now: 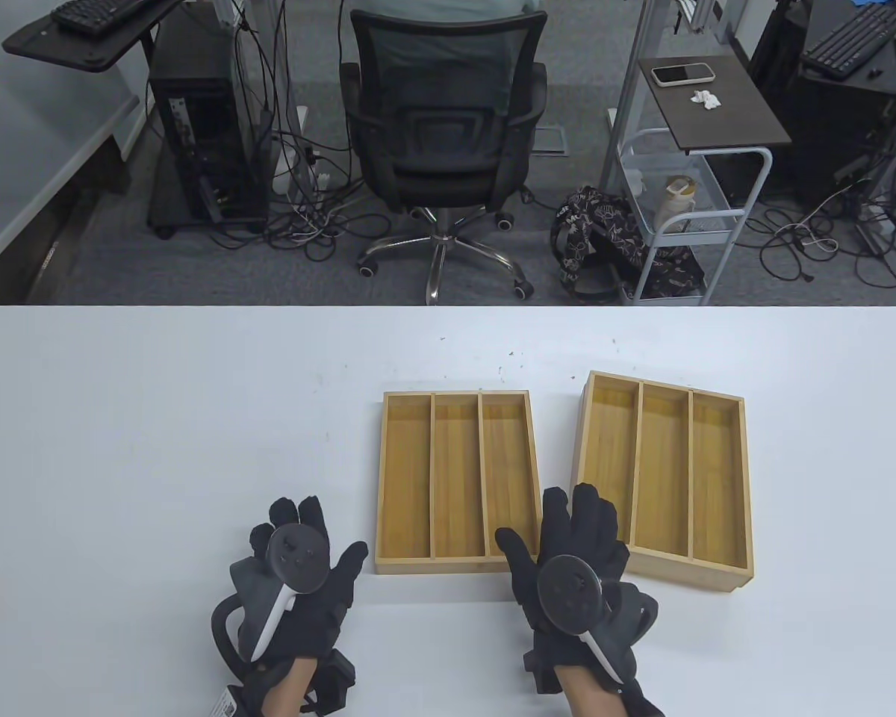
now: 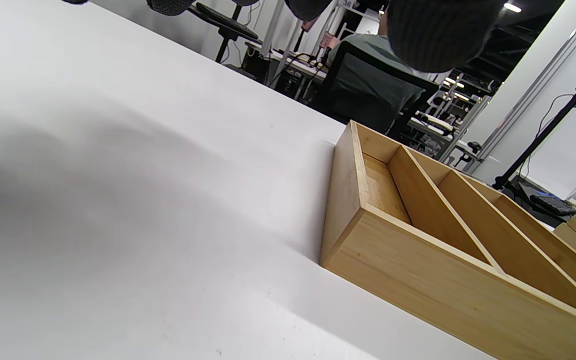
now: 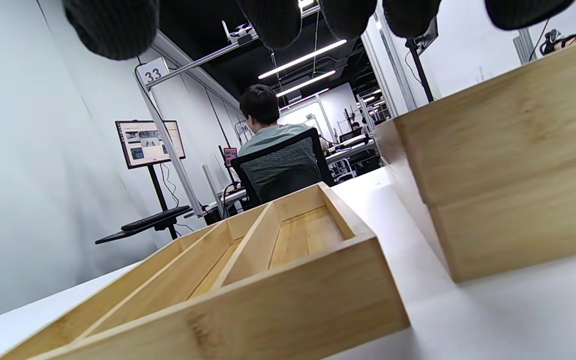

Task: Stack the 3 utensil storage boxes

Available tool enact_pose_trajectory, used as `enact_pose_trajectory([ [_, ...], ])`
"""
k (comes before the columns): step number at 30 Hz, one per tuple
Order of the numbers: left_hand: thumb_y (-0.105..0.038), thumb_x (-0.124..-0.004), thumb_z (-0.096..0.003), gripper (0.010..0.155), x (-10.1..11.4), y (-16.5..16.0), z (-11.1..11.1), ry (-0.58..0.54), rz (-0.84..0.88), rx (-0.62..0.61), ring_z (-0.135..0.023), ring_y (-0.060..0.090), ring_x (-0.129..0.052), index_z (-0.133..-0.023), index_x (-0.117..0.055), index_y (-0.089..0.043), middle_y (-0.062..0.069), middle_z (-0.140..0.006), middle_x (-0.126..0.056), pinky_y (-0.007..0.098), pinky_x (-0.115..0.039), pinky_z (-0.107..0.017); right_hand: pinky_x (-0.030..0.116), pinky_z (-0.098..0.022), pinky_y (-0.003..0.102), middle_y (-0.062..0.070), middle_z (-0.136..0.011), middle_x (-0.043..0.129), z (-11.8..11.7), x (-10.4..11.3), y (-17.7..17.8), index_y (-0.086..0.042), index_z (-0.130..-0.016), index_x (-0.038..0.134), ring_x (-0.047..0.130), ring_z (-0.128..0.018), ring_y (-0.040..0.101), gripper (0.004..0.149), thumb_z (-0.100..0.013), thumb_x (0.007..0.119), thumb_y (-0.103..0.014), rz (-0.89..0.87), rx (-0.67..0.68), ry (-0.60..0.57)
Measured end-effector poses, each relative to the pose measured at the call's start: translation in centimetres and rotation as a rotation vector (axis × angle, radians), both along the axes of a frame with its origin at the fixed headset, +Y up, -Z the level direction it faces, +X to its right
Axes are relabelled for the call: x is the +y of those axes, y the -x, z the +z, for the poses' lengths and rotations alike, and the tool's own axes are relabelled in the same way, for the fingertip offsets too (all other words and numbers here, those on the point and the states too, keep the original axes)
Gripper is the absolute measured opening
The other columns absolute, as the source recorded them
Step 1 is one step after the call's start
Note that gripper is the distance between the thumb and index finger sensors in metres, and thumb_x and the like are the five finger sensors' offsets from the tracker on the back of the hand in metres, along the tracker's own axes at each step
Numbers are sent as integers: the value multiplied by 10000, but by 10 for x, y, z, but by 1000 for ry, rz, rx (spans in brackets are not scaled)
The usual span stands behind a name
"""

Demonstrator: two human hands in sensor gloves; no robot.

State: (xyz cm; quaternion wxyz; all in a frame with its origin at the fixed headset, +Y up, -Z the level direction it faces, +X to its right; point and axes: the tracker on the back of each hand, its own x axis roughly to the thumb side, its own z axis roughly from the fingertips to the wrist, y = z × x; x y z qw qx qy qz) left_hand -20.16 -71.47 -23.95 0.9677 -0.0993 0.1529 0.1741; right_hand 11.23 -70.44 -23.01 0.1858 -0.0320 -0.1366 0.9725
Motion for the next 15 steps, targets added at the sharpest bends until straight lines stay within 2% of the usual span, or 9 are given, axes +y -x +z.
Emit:
enact_pose_trajectory([
  [5,-735,-624,-521,841,-2,-13,-4,45,-51,-15,-1239,367,-389,-1197,-268,-382,-10,-1301,-234,671,-481,-816,537,-617,813,326,-1190,415,4,-4,1,-134,-1116,493,494,-1012,589,766,-562,642,-641,-16,12,11],
  [9,-741,-622,-521,837,-4,-23,-14,34,-113,9,-1214,328,-537,-1198,-310,-361,-10,-1297,-352,606,-578,-808,539,-619,809,327,-1186,430,7,-4,3,-131,-1113,501,502,-1009,589,763,-563,642,-640,-6,16,5],
  [12,-759,-621,-510,850,-9,-31,-29,52,-225,38,-1153,283,-677,-1197,-349,-339,1,-1272,-473,539,-671,-778,567,-615,794,330,-1177,454,8,-4,5,-130,-1107,514,545,-990,587,757,-562,644,-638,-8,26,5],
  [15,-781,-619,-491,876,-18,-34,-44,98,-215,64,-1085,239,-770,-1192,-389,-309,19,-1233,-562,485,-736,-737,605,-608,768,334,-1168,475,8,-5,6,-123,-1104,521,593,-963,581,759,-562,643,-639,-5,24,14],
])
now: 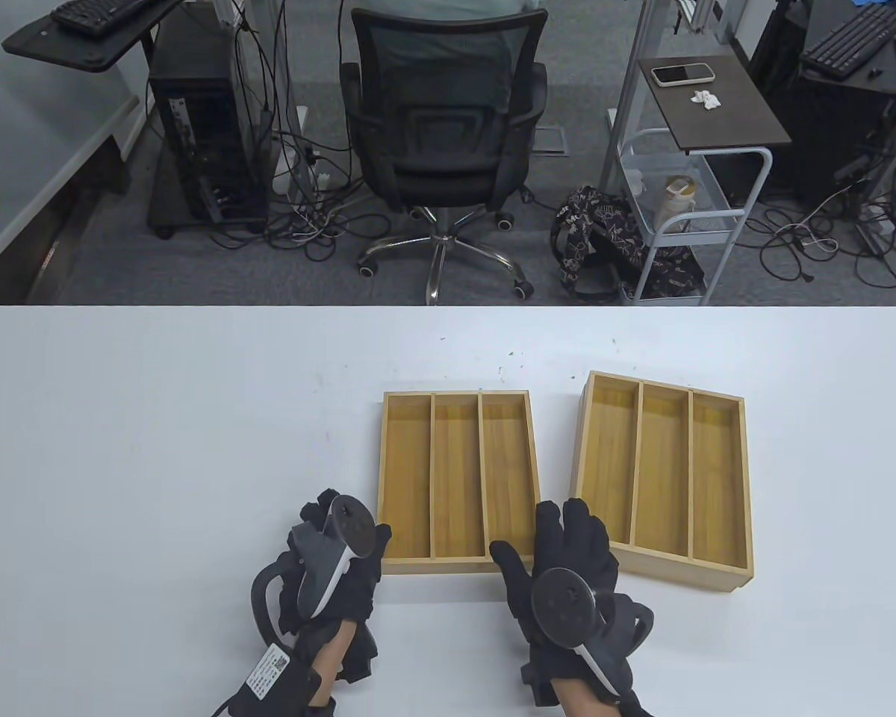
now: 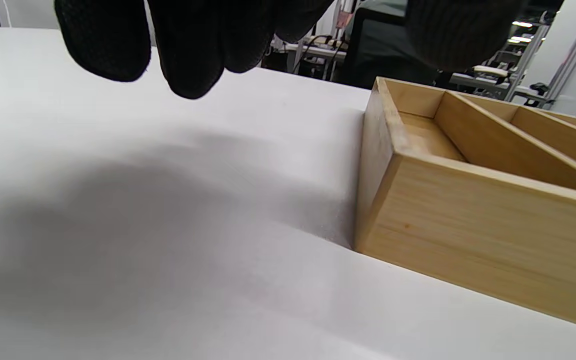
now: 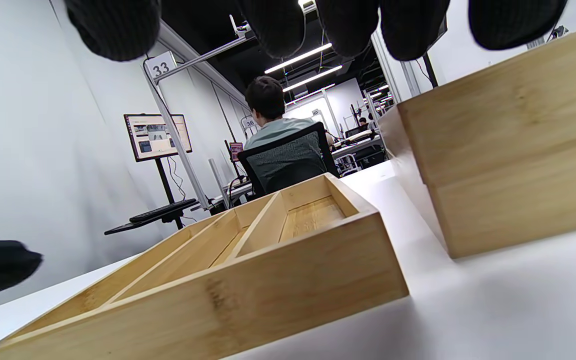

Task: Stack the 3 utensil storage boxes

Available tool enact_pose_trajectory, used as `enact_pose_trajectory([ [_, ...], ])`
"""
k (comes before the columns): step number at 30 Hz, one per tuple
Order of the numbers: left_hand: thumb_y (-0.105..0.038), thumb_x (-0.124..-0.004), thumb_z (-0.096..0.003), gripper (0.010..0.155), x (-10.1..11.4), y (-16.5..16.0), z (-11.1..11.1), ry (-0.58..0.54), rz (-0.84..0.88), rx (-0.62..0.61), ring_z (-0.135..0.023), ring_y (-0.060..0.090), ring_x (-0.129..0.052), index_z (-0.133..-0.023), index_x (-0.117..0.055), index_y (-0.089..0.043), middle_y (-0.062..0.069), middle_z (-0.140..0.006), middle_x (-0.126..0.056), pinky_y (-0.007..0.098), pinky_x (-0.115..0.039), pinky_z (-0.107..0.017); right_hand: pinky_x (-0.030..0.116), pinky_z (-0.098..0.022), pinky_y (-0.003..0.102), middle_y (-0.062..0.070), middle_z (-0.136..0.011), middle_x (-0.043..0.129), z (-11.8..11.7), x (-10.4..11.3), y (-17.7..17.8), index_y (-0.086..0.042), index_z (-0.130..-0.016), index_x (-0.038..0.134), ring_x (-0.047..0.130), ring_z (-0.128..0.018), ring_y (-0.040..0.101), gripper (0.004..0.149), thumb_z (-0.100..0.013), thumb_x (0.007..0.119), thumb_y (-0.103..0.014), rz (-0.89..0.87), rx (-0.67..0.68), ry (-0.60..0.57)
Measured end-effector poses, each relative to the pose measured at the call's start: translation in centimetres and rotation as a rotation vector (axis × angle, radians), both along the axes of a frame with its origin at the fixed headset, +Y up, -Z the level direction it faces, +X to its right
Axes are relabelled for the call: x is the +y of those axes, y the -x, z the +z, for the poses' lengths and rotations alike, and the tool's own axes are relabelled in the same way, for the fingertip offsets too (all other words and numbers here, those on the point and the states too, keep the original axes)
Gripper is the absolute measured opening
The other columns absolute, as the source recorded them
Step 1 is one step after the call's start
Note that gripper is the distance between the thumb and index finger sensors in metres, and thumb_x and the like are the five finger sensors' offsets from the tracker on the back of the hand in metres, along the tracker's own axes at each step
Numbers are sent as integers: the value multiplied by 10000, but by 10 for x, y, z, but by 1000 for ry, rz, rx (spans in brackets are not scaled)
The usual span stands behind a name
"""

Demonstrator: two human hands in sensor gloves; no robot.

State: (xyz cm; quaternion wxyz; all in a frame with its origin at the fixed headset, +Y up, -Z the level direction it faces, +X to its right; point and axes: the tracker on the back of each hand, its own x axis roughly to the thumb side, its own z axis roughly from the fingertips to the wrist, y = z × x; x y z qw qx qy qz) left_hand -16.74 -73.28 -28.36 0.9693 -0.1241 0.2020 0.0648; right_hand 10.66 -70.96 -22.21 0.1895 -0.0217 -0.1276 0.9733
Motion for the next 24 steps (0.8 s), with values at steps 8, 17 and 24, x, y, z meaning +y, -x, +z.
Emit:
enact_pose_trajectory([
  [8,-787,-683,-465,880,-22,-14,-22,116,-7,24,-777,111,-987,-1148,-543,-250,28,-1029,-802,343,-887,-540,696,-580,692,344,-1130,544,0,0,0,-111,-1090,552,710,-889,537,755,-560,644,-640,-15,0,7],
  [17,-657,-773,-534,657,-36,-10,-31,128,150,1,-418,-13,-1088,-1071,-609,-316,-89,-749,-873,183,-979,-291,741,-553,652,336,-1100,603,1,2,-1,-108,-1075,579,785,-829,502,740,-561,643,-637,-42,0,0],
  [24,-567,-731,-575,494,-41,-11,-30,22,145,-80,-313,17,-1083,-979,-712,-283,-48,-664,-890,195,-972,-237,742,-553,653,335,-1099,608,1,1,-3,-104,-1073,584,790,-825,500,740,-561,642,-636,-52,0,-1],
])
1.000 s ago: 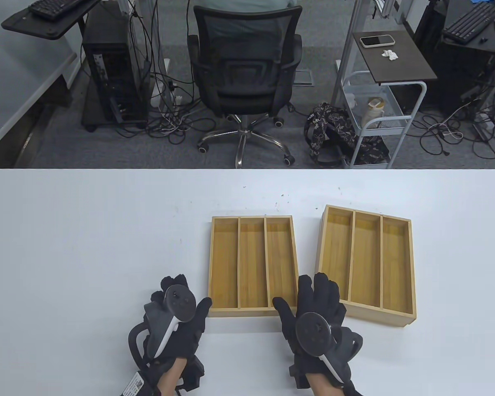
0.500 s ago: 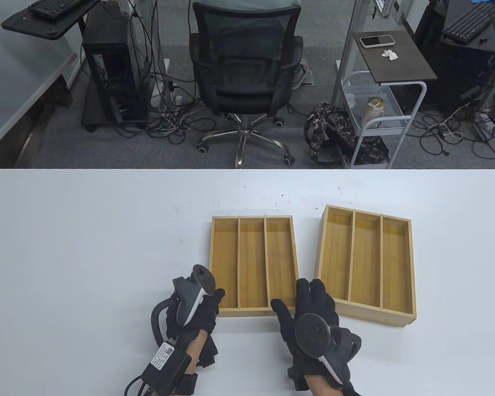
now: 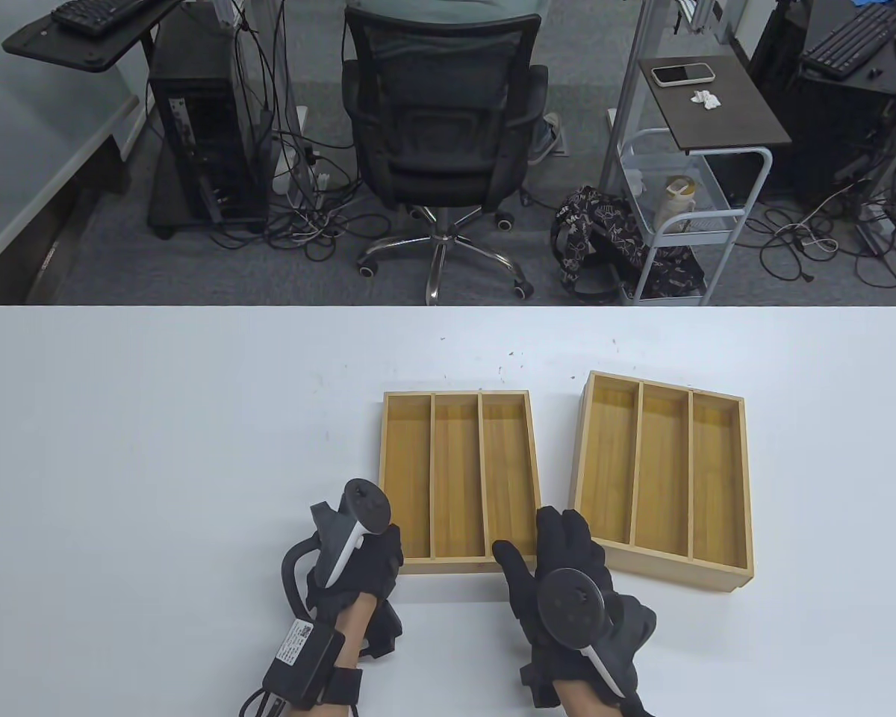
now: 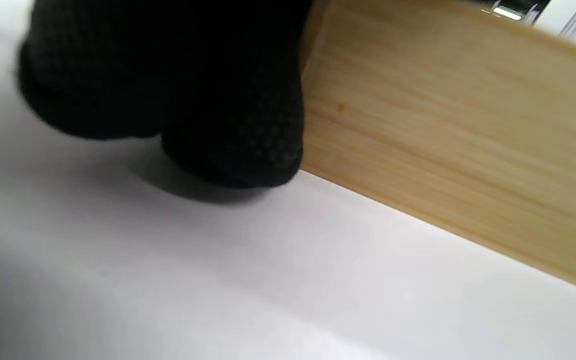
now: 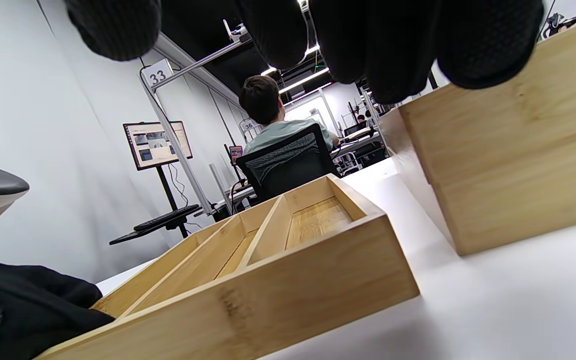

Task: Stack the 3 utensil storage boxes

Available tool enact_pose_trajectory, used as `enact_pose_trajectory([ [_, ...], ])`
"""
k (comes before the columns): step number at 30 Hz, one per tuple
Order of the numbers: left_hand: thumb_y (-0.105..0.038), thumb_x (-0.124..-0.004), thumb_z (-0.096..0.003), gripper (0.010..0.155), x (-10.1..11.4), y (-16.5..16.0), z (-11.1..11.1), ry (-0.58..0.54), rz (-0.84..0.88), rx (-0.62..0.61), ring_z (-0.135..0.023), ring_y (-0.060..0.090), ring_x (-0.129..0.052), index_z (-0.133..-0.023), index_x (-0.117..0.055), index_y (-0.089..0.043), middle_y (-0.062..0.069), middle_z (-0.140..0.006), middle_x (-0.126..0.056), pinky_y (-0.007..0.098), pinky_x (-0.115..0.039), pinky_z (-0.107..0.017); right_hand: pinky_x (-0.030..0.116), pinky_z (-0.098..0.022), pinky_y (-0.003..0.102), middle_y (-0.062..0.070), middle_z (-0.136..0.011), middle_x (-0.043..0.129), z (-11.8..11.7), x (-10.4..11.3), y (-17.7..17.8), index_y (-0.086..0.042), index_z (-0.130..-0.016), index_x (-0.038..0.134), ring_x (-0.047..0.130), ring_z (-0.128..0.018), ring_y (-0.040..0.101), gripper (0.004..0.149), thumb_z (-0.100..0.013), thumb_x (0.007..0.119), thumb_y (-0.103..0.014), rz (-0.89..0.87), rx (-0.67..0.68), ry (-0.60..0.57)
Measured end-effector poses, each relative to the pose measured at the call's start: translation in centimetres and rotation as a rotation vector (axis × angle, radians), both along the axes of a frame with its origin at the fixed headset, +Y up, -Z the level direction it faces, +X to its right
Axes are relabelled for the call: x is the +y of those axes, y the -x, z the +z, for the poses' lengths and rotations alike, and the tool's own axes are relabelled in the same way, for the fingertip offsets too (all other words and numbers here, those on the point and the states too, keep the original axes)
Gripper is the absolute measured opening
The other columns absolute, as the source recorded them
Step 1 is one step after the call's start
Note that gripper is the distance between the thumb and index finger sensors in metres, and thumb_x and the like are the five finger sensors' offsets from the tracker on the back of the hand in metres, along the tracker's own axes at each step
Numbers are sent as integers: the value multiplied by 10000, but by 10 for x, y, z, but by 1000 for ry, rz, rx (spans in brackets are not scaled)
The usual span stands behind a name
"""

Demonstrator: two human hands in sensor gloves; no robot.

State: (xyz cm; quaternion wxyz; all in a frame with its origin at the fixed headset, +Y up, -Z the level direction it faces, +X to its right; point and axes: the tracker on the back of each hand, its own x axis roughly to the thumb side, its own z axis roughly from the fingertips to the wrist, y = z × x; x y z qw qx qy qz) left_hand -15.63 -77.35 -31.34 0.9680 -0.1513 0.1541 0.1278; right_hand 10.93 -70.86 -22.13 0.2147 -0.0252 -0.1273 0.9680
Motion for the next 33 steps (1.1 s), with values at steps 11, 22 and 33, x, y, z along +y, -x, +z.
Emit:
enact_pose_trajectory([
  [11,-514,-756,-568,482,24,7,16,-171,-27,14,-272,77,-1096,-967,-728,-244,-1,-632,-926,248,-975,-188,802,-496,576,327,-1051,667,-1,0,-9,-99,-1063,598,852,-730,447,734,-562,642,-633,-28,-24,7],
  [22,-389,-832,-566,453,90,17,72,-401,15,-26,-253,94,-1108,-970,-724,-214,20,-619,-934,263,-984,-171,885,-245,408,287,-861,865,-1,1,-7,-28,-1006,678,954,-410,314,799,-541,658,-677,-61,-46,50],
  [33,-403,-829,-567,455,85,17,88,-457,18,-49,-261,96,-1108,-971,-721,-223,20,-625,-931,268,-984,-179,887,-79,310,174,-627,948,-7,-8,-6,-27,-909,748,948,-169,165,548,-550,794,-439,-111,-55,109],
])
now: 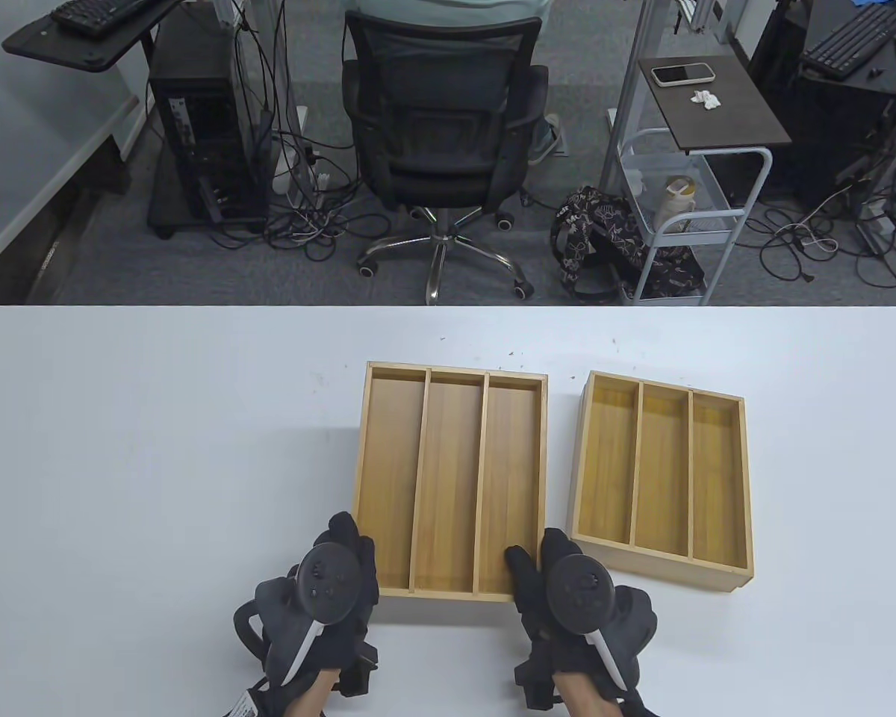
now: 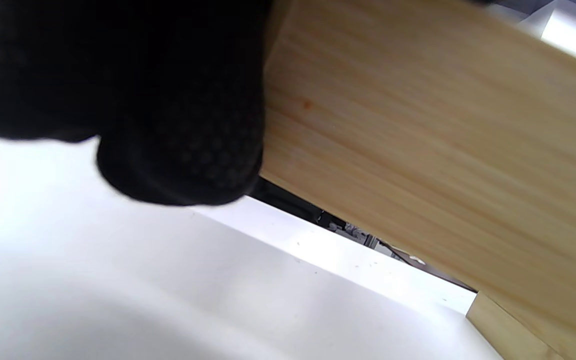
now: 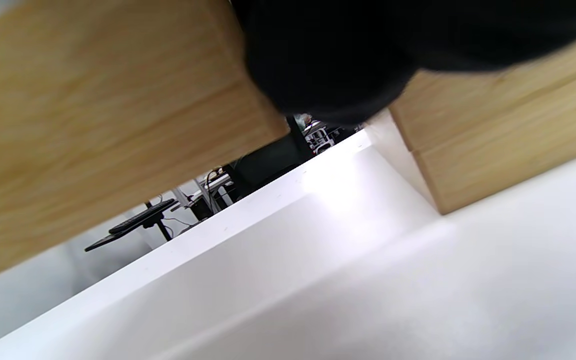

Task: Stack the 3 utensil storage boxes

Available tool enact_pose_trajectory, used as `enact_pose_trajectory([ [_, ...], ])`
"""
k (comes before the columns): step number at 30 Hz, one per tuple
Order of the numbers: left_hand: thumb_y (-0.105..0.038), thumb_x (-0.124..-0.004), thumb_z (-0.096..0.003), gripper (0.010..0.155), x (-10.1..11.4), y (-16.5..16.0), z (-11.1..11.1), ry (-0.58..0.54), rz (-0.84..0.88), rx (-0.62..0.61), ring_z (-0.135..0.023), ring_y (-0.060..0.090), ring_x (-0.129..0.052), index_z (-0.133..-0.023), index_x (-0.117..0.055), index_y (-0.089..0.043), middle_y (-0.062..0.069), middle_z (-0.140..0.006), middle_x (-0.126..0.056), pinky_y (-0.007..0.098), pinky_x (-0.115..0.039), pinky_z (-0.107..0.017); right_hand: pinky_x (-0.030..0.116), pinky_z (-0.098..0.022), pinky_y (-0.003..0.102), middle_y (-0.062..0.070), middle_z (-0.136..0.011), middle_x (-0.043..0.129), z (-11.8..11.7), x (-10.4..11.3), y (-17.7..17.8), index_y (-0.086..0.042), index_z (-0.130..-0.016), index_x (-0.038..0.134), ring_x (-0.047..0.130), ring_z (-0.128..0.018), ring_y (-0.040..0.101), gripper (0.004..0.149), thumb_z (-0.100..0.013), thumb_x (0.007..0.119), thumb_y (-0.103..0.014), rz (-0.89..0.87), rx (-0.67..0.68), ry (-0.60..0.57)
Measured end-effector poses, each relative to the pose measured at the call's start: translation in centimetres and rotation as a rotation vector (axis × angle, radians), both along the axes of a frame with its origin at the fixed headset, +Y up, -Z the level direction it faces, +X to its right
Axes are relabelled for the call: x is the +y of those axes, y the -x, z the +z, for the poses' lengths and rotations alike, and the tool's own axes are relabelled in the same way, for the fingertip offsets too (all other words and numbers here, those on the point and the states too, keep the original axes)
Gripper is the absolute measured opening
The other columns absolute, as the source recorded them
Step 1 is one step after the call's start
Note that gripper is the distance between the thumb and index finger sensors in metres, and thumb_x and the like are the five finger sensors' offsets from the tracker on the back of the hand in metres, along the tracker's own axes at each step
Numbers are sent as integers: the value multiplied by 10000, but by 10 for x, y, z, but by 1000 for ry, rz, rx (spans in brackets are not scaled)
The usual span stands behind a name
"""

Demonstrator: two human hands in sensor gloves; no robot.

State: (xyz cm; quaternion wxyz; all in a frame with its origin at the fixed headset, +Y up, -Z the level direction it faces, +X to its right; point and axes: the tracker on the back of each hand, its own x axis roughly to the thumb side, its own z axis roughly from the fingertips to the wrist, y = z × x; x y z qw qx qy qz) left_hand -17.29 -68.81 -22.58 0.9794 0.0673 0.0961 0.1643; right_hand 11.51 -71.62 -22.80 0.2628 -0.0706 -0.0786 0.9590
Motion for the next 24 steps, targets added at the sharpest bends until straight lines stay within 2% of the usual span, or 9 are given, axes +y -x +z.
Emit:
enact_pose_trajectory([
  [7,-400,-830,-568,453,-9,3,-1,13,29,13,-276,86,-1114,-974,-716,-235,8,-633,-932,262,-988,-196,901,-36,293,174,-559,926,3,3,8,11,-884,738,948,-114,142,494,-569,799,-364,65,-9,-98],
  [11,-417,-819,-566,462,-12,3,-1,24,16,18,-327,73,-1112,-987,-705,-264,-20,-662,-930,279,-975,-257,900,-20,296,195,-542,911,2,2,11,36,-878,727,942,-104,144,474,-579,782,-329,81,-2,-92],
  [12,-548,-729,-572,505,-13,3,0,6,6,20,-359,77,-1112,-997,-695,-278,-31,-683,-936,291,-968,-294,900,-15,297,199,-536,910,2,2,11,39,-874,730,940,-101,142,469,-581,780,-323,85,-9,-91],
  [15,-606,-683,-568,526,-11,2,2,6,-30,28,-530,100,-1106,-1005,-698,-314,-68,-772,-959,343,-945,-421,897,-6,302,204,-529,911,1,1,10,48,-870,735,935,-89,146,464,-582,779,-312,84,-16,-82],
  [18,-690,-635,-533,645,-10,3,5,11,-48,28,-880,189,-1005,-1082,-601,-353,-76,-1009,-870,457,-846,-645,896,0,306,209,-525,914,0,1,6,47,-866,741,933,-83,150,457,-579,784,-307,76,-34,-72],
  [20,-740,-612,-504,764,-11,8,5,39,3,11,-1103,246,-807,-1155,-463,-370,-52,-1197,-666,551,-695,-769,894,4,308,212,-521,916,0,2,2,49,-862,747,932,-79,152,457,-577,790,-306,72,-54,-71],
  [22,-765,-605,-491,832,-12,11,8,74,46,14,-1182,305,-665,-1183,-354,-379,-33,-1269,-507,599,-611,-800,892,5,310,213,-519,917,-1,3,-4,43,-861,750,930,-78,155,453,-575,795,-305,69,-70,-66],
  [24,-771,-603,-488,849,-10,14,10,72,7,36,-1228,327,-539,-1191,-307,-396,-39,-1299,-390,633,-546,-815,890,8,313,214,-516,918,-1,3,-10,50,-859,755,929,-75,157,459,-572,804,-305,65,-89,-61],
])
